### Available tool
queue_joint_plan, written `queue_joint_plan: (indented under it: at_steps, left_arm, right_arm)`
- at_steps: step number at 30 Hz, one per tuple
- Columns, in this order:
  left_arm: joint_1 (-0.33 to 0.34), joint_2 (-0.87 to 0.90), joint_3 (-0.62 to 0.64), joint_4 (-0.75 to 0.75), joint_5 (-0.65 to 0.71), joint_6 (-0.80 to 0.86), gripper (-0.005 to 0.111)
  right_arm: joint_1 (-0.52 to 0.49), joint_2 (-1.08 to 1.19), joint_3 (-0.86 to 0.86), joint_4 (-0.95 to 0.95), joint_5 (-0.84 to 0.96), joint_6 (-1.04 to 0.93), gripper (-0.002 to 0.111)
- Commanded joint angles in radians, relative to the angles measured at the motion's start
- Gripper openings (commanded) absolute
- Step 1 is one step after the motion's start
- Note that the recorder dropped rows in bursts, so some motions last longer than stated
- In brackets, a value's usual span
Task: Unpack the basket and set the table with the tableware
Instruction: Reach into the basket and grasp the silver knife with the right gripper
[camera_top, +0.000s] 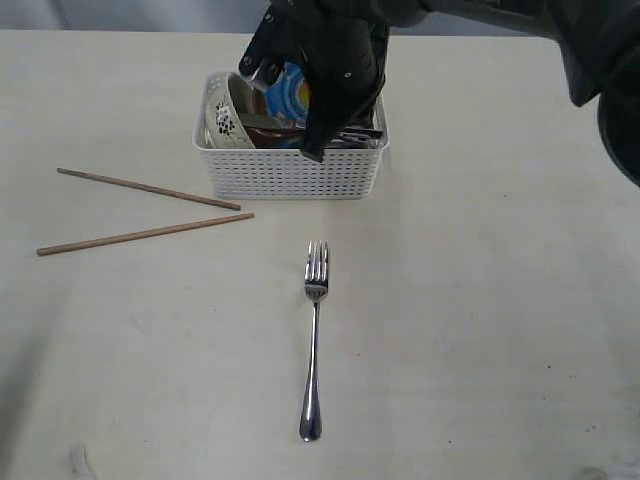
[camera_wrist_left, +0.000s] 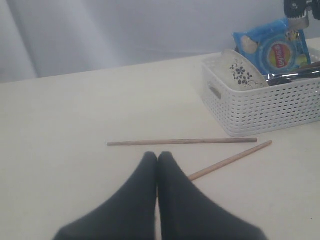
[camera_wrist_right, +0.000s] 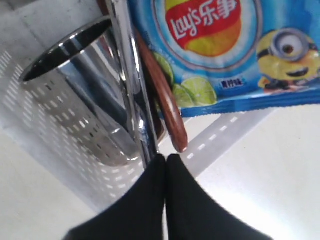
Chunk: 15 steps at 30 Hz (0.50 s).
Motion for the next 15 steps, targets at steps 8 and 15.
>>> queue_joint_plan:
  at_steps: [8,15]
  left_arm:
    - [-0.006,-0.002,0.002,-0.002,-0.008,0.000,0.000]
    - [-0.006,-0.002,0.002,-0.002,-0.008,0.000,0.000]
  right_arm:
    - [0.008,-0.002,-0.005,0.050,0.001,-0.004,0.042]
    - [0.005,0.013,-0.005,0.103,-0.026,0.000,0.038]
